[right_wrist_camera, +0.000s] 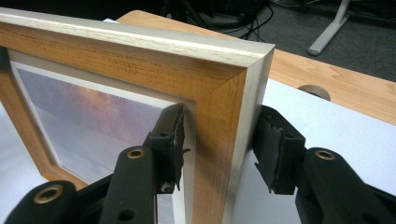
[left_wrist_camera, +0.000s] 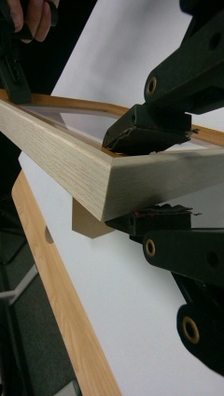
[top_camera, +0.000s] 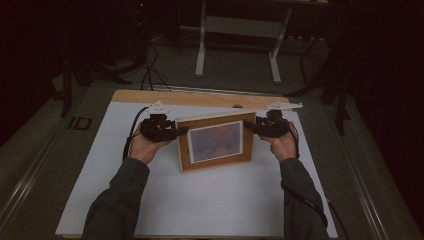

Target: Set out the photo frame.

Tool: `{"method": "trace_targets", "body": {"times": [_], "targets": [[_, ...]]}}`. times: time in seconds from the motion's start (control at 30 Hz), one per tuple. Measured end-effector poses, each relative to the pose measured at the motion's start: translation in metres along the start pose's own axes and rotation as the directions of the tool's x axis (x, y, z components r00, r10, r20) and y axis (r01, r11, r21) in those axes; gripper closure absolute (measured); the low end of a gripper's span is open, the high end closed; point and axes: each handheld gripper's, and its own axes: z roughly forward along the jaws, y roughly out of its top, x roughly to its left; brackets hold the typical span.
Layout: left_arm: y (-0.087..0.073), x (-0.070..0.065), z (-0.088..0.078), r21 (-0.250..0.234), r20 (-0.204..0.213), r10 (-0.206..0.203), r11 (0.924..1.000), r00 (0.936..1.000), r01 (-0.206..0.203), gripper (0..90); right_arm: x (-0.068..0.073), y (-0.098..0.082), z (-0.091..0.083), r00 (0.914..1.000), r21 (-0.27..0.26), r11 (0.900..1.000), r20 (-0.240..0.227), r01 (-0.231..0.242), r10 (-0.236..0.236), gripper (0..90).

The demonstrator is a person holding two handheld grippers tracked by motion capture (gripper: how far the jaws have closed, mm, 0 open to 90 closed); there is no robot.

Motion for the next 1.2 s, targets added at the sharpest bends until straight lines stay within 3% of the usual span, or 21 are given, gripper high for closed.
{"method": "trace_targets", "body": {"times": [0.8, 1.2], "targets": [[0.005, 0.009, 0.011, -0.002, 0.03, 0.016, 0.9999, 0.9994, -0.016, 60.5, 0.006, -0.01, -0.014, 0.9988, 0.008, 1.0, 0.04, -0.026, 0.026, 58.9], [0.007, 0.016, 0.013, -0.001, 0.017, -0.002, 1.0, 0.9998, 0.002, 58.2, 0.012, -0.015, -0.02, 0.9986, 0.008, 0.999, 0.043, -0.031, 0.031, 60.9]]}}
